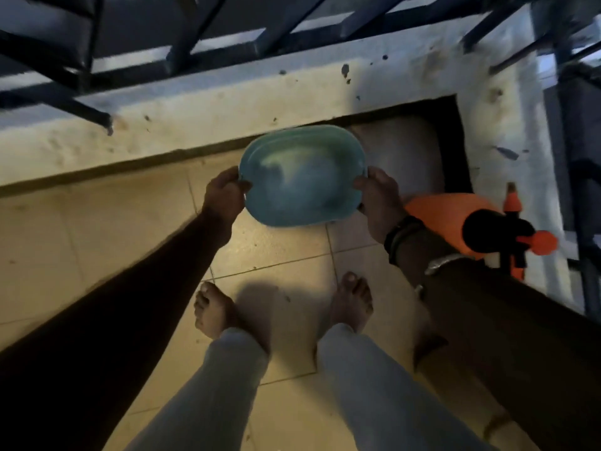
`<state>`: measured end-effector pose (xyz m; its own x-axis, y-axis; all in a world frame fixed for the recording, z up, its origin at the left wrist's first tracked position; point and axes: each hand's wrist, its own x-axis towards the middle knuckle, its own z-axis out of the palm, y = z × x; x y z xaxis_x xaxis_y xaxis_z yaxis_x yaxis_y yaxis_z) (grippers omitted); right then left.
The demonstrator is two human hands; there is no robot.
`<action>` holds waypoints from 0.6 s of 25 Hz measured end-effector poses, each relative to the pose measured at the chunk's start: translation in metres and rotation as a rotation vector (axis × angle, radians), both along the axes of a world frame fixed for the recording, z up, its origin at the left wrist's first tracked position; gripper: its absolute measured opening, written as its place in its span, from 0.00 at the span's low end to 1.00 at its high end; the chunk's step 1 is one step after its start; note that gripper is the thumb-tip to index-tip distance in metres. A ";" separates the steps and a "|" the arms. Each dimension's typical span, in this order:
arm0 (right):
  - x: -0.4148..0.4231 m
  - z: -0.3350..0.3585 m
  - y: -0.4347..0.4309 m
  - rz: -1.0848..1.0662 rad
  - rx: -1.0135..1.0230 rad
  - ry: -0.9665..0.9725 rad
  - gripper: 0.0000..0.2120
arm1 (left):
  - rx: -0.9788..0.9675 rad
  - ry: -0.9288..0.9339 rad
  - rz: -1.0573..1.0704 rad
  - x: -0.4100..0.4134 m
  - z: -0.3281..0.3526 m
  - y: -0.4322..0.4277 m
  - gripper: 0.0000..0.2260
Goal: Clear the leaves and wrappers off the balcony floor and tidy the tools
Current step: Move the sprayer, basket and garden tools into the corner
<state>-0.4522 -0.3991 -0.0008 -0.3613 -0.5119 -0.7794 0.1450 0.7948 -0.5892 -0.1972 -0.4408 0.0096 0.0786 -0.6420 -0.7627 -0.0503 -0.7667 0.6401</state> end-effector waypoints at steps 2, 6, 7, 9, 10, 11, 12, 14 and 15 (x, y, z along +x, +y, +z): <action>0.000 -0.010 -0.012 -0.005 -0.005 -0.047 0.22 | -0.020 0.044 0.000 0.005 -0.012 -0.009 0.17; 0.009 0.018 -0.010 -0.051 0.020 0.068 0.21 | 0.022 0.024 0.070 0.004 0.030 -0.003 0.10; 0.015 0.037 -0.007 -0.065 0.000 0.121 0.24 | 0.023 0.012 0.127 0.005 0.052 0.006 0.09; 0.035 0.099 -0.002 -0.055 -0.027 0.149 0.21 | 0.011 0.053 0.232 0.019 0.119 0.024 0.07; 0.046 0.134 -0.004 -0.039 -0.034 0.118 0.17 | 0.026 0.096 0.254 0.027 0.154 0.031 0.07; 0.061 0.175 -0.007 -0.031 -0.057 0.067 0.11 | 0.050 0.161 0.276 0.037 0.194 0.038 0.09; 0.077 0.217 -0.007 -0.018 -0.071 0.011 0.05 | 0.066 0.236 0.295 0.047 0.234 0.046 0.10; 0.113 0.306 -0.001 0.057 -0.085 -0.077 0.05 | 0.028 0.295 0.304 0.068 0.321 0.068 0.07; 0.130 0.344 0.004 0.103 -0.087 -0.104 0.06 | 0.016 0.282 0.310 0.074 0.358 0.082 0.08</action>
